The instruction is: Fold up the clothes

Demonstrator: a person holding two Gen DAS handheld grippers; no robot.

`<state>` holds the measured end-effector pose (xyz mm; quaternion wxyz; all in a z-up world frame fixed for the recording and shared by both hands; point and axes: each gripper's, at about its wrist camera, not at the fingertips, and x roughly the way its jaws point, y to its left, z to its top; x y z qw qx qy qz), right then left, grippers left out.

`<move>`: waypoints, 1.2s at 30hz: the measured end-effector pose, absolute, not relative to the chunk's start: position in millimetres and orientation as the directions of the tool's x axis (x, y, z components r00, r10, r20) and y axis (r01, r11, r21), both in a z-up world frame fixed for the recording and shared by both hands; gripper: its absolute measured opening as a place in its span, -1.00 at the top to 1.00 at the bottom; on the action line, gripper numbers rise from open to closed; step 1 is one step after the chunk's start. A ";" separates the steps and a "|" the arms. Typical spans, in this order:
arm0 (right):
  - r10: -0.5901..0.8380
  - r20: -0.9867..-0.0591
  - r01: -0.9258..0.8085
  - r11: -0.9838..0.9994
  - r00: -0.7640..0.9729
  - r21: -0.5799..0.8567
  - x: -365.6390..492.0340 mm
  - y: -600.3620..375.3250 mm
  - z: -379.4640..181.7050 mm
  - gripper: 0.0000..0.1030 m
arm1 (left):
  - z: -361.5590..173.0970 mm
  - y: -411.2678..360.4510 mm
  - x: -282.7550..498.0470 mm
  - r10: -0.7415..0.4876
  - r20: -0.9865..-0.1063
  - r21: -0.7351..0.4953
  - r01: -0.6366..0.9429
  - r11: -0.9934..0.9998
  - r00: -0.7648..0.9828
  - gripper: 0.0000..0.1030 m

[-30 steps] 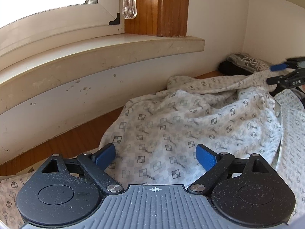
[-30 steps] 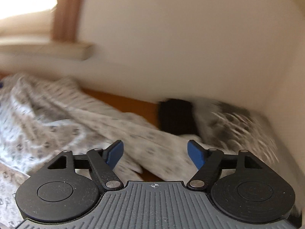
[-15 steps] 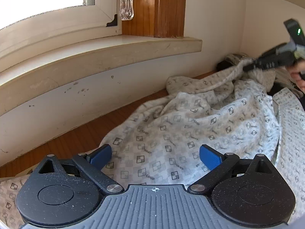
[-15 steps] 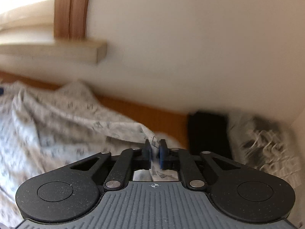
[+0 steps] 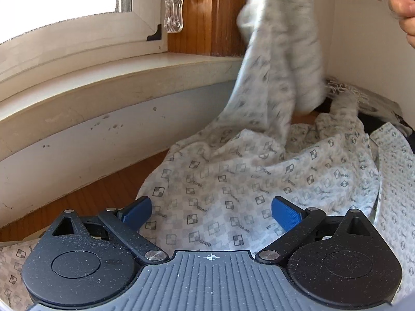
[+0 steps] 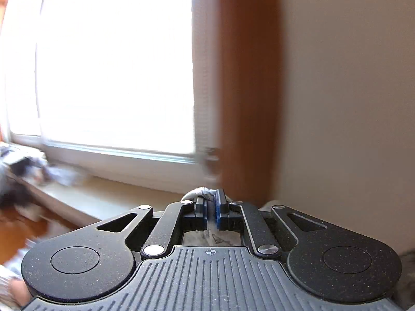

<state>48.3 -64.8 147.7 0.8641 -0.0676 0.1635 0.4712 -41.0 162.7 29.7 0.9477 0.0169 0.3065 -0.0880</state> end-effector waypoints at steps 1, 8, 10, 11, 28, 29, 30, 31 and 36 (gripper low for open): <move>0.795 -0.363 -0.844 0.534 0.485 0.041 45.9 -57.2 145.4 0.65 | 30.2 162.8 -41.7 -0.158 -0.580 -0.023 0.178 0.984 0.799 -0.93; 0.750 -0.501 -0.857 0.515 0.432 0.033 54.5 -70.5 101.7 -0.18 | 32.0 162.1 -40.5 -0.157 -0.577 -0.030 0.171 0.985 0.802 -0.94; 0.743 -0.524 -0.853 0.519 0.417 0.058 61.4 -88.0 89.8 -0.26 | 32.0 161.8 -40.0 -0.155 -0.578 -0.029 0.170 0.985 0.801 -0.94; 0.744 -0.526 -0.849 0.523 0.412 0.075 59.2 -102.9 82.7 -0.29 | 31.9 161.9 -39.8 -0.154 -0.579 -0.028 0.169 0.985 0.800 -0.94; 0.586 -0.517 -0.626 0.771 0.624 0.118 72.7 -197.6 -33.0 -0.56 | 33.4 162.9 -36.8 -0.154 -0.584 -0.026 0.171 0.985 0.797 -0.99; 0.576 -0.519 -0.629 0.772 0.632 0.092 71.9 -196.8 -33.8 -0.62 | 33.5 163.4 -36.8 -0.156 -0.583 -0.026 0.173 0.985 0.798 -0.99; 0.567 -0.520 -0.633 0.772 0.639 0.065 71.1 -196.0 -34.6 -0.65 | 33.3 163.9 -38.1 -0.157 -0.579 -0.027 0.174 0.984 0.800 -0.99; 0.543 -0.531 -0.630 0.776 0.651 0.022 69.8 -190.5 -37.1 -0.71 | 33.4 164.3 -39.9 -0.160 -0.574 -0.029 0.175 0.984 0.803 -0.99; 0.468 -0.566 -0.610 0.789 0.679 -0.080 69.3 -183.1 -44.0 -0.88 | 44.6 162.5 -58.0 -0.227 -0.516 -0.084 0.215 0.973 0.826 -0.89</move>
